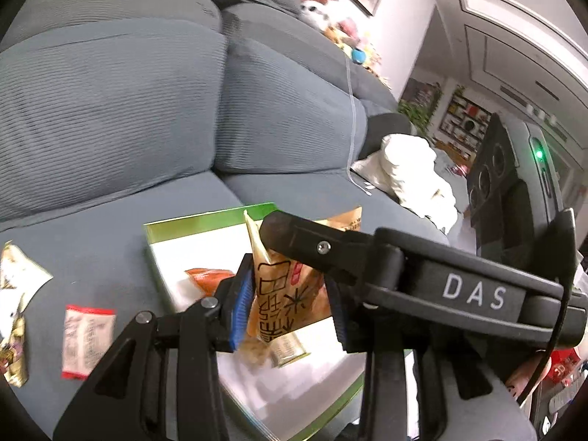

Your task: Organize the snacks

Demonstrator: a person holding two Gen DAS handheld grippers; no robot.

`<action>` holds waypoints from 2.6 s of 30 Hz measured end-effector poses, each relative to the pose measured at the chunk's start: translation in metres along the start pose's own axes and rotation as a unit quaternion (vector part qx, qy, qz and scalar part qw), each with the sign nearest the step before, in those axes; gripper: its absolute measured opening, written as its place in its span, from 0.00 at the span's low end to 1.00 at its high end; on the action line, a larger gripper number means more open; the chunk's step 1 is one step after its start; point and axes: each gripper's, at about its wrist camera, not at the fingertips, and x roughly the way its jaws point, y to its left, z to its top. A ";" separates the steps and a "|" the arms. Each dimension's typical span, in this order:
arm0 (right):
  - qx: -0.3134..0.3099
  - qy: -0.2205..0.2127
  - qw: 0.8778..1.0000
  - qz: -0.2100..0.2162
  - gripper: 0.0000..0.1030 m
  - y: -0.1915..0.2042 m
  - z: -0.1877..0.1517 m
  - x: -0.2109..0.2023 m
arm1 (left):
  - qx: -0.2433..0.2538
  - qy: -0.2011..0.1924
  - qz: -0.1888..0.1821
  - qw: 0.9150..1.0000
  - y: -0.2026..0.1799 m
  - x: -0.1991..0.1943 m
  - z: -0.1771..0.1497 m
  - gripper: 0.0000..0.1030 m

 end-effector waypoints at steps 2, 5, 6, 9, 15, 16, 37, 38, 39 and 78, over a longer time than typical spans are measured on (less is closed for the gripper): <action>0.015 -0.005 1.000 -0.005 0.71 -0.011 0.001 -0.002 | 0.005 0.006 -0.006 1.000 -0.006 0.008 0.001 0.34; 0.041 -0.004 0.999 -0.015 0.71 -0.027 0.003 -0.001 | 0.008 0.024 -0.016 1.000 -0.012 0.024 0.002 0.34; 0.047 -0.003 0.999 -0.018 0.71 -0.031 0.004 0.000 | 0.008 0.031 -0.018 0.999 -0.015 0.031 0.003 0.34; 0.065 0.005 0.997 -0.031 0.71 -0.045 0.006 0.003 | 0.006 0.050 -0.026 0.998 -0.016 0.043 0.002 0.34; 0.097 0.034 0.992 -0.068 0.71 -0.063 0.006 0.017 | -0.006 0.098 -0.033 0.995 -0.014 0.066 -0.003 0.35; 0.104 0.040 0.991 -0.070 0.71 -0.067 0.005 0.019 | -0.008 0.102 -0.032 0.994 -0.015 0.069 -0.004 0.35; 0.092 0.121 0.967 -0.203 0.71 -0.091 -0.004 0.053 | -0.119 0.255 -0.042 0.959 0.001 0.117 -0.030 0.36; 0.090 0.121 0.968 -0.203 0.71 -0.091 -0.003 0.053 | -0.131 0.262 -0.038 0.955 0.005 0.117 -0.031 0.38; 0.089 0.120 0.968 -0.200 0.71 -0.090 -0.003 0.052 | -0.142 0.266 -0.038 0.953 0.007 0.117 -0.032 0.38; -0.201 0.173 0.963 -0.051 0.83 0.178 -0.061 0.180 | -0.356 -0.001 0.365 0.860 0.253 -0.204 -0.116 0.92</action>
